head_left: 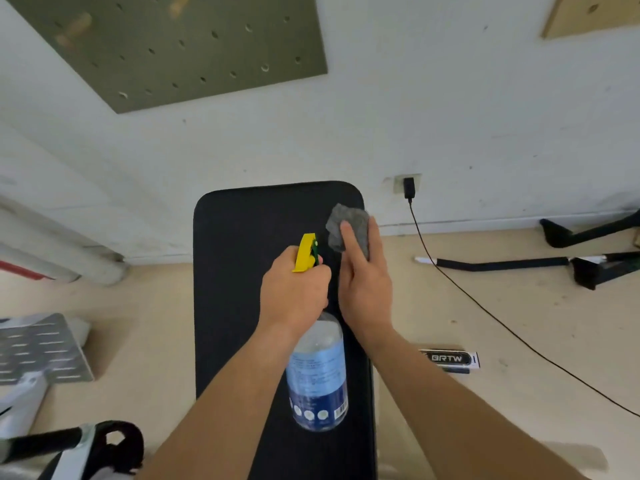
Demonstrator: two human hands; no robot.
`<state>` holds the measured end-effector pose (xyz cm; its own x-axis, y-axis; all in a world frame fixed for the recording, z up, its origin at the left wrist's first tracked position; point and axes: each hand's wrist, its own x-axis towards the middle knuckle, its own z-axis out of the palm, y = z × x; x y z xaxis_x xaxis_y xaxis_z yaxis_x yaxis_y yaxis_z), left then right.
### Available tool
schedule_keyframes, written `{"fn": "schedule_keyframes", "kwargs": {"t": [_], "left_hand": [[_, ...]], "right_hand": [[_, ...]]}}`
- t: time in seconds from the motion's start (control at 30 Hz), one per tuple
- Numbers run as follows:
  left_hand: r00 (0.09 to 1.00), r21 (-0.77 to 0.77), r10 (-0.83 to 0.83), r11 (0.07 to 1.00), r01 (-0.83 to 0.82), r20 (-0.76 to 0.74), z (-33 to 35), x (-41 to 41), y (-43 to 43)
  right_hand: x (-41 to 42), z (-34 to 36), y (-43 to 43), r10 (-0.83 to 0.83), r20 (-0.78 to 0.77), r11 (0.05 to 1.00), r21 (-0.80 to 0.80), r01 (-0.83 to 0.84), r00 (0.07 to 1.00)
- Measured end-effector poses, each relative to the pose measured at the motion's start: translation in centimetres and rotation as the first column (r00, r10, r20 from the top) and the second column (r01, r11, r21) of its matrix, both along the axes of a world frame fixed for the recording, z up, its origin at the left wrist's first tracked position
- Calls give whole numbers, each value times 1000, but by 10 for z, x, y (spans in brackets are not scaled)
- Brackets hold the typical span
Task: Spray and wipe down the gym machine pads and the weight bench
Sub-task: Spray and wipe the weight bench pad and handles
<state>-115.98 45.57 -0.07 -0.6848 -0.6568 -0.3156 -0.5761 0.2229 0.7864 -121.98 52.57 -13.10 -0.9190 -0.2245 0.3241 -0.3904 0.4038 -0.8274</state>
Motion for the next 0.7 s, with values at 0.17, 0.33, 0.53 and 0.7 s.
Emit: {"fn": "schedule_keyframes", "kwargs": {"t": [0.17, 0.33, 0.53, 0.7], "left_hand": [[1000, 53, -15, 998, 15, 2, -7, 10, -4], [999, 49, -43, 998, 43, -1, -12, 8, 0], [996, 31, -61, 998, 60, 59, -17, 18, 3], [988, 15, -78, 997, 77, 134, -20, 30, 16]], "right_hand": [[2, -1, 4, 45, 50, 999, 29, -46, 998], [-73, 47, -23, 13, 109, 998, 56, -20, 994], [28, -5, 11, 3, 71, 1000, 16, -5, 997], [124, -44, 60, 62, 267, 993, 76, -86, 962]]}}
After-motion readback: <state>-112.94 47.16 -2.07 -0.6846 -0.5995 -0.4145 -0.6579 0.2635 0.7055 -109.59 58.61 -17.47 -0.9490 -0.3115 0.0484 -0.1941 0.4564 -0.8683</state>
